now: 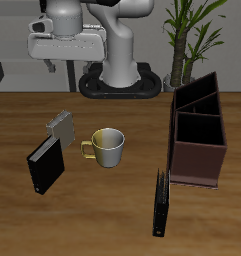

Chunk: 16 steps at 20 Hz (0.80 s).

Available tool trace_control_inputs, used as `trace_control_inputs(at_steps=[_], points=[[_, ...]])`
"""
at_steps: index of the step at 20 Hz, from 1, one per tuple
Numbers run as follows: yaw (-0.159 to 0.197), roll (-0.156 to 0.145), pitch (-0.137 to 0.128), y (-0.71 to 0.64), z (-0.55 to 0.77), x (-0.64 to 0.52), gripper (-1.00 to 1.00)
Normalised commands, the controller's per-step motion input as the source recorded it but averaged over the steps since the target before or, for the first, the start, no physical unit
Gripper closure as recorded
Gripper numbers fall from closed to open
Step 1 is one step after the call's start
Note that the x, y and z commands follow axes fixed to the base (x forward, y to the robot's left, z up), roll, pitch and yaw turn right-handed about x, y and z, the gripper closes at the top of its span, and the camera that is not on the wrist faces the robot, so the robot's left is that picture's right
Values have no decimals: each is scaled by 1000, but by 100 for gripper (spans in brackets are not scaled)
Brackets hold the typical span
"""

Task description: Place the yellow book into the left desk caddy's right compartment

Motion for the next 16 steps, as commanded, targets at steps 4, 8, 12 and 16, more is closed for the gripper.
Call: trace_control_inputs(at_steps=[4,8,12,16], points=[[-19,-85,-40,-627,-103,-184,-100],[-27,-74,-29,-571,-188,-128,-100],[-57,-85,-23,-365,-301,-69,-100],[-33,-10,-16,-96,-425,-100,-100]])
